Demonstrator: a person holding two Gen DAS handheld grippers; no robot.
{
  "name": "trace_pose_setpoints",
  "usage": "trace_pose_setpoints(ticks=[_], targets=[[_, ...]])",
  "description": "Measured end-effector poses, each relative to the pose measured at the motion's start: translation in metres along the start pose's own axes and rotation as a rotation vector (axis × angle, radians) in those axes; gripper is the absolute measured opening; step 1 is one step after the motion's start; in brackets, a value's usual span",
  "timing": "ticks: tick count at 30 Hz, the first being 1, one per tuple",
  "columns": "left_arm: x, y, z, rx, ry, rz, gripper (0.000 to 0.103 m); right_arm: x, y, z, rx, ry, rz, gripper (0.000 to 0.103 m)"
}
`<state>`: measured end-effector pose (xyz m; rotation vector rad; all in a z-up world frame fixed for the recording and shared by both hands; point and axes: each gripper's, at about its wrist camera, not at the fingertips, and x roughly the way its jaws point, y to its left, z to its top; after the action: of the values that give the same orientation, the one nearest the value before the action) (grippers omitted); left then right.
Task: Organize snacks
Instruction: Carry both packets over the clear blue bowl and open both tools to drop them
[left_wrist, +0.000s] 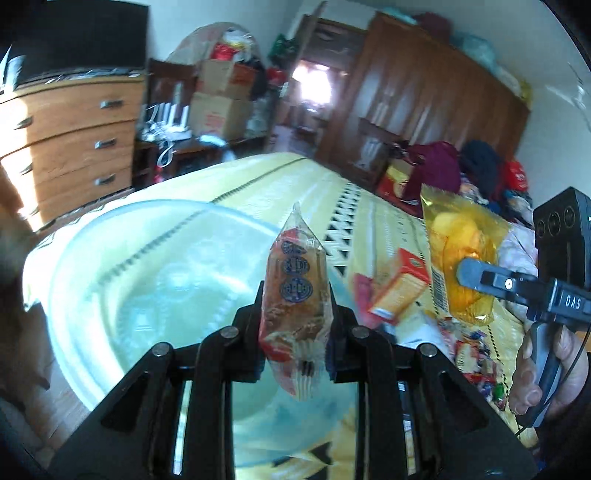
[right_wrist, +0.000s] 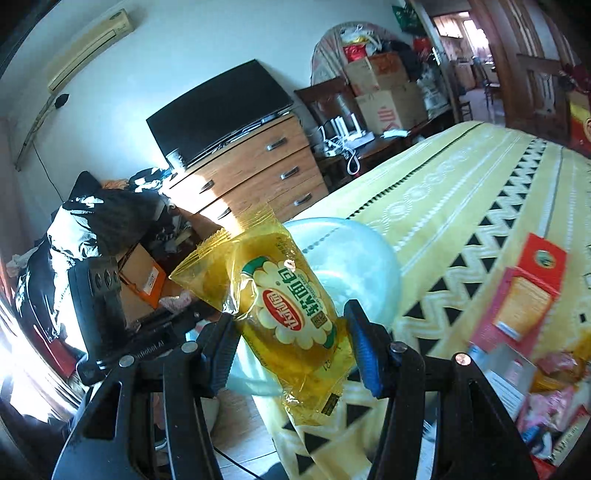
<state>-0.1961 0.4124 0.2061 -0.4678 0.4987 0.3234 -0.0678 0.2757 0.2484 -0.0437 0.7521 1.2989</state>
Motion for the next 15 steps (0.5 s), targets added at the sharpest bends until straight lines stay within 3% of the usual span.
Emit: trace_pose_setpoints(ticks=[5,11,14,15], targets=[[0.009,0.033,0.004,-0.072,0.038,0.071,0.025,0.070,0.019,0.013,-0.034,0.070,0.016,0.059],[0.025,0.051,-0.001,-0.085,0.097,0.094,0.027,0.123,0.031,0.005,-0.086,0.165,-0.023,0.061],[0.024,0.054,0.000,-0.088,0.092,0.099,0.039,0.140,0.029,-0.003,-0.084,0.205,-0.026,0.062],[0.023,0.056,0.001,-0.093,0.082,0.101,0.048,0.143,0.028,-0.005,-0.085,0.213,-0.032,0.062]])
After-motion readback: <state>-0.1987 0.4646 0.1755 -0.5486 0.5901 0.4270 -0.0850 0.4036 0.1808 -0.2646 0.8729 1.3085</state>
